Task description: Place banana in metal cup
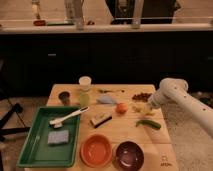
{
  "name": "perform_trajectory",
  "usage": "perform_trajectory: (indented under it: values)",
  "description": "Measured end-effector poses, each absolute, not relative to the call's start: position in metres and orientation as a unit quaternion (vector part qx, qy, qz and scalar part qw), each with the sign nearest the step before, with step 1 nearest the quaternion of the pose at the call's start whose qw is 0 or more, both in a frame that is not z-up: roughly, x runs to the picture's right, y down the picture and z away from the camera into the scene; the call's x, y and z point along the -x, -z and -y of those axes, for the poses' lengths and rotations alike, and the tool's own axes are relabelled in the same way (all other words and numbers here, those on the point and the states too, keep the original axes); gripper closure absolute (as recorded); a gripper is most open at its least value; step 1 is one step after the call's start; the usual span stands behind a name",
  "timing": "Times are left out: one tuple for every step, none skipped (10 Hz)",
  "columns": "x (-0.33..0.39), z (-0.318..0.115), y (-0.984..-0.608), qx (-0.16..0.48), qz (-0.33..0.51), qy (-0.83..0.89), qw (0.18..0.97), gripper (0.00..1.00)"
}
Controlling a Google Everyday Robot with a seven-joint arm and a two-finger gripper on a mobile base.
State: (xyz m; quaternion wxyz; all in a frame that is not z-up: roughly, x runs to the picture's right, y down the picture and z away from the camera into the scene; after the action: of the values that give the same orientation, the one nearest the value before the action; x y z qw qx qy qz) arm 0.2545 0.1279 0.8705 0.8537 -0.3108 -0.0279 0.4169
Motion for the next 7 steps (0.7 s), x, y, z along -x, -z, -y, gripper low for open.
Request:
perform_trajectory:
  values:
    - [-0.254, -0.126, -0.876, 0.313, 0.025, -0.418, 0.853, 0.45]
    - [-0.256, -0.124, -0.882, 0.314, 0.022, -0.420, 0.851, 0.45]
    - [-0.260, -0.124, -0.885, 0.316, 0.018, -0.423, 0.849, 0.45]
    - [-0.265, -0.125, -0.889, 0.317, 0.014, -0.427, 0.847, 0.45]
    - [-0.269, -0.127, -0.894, 0.321, 0.008, -0.429, 0.845, 0.45]
    - [-0.271, -0.129, -0.899, 0.325, 0.002, -0.429, 0.843, 0.45]
    - [-0.273, -0.133, -0.902, 0.330, -0.003, -0.428, 0.841, 0.45]
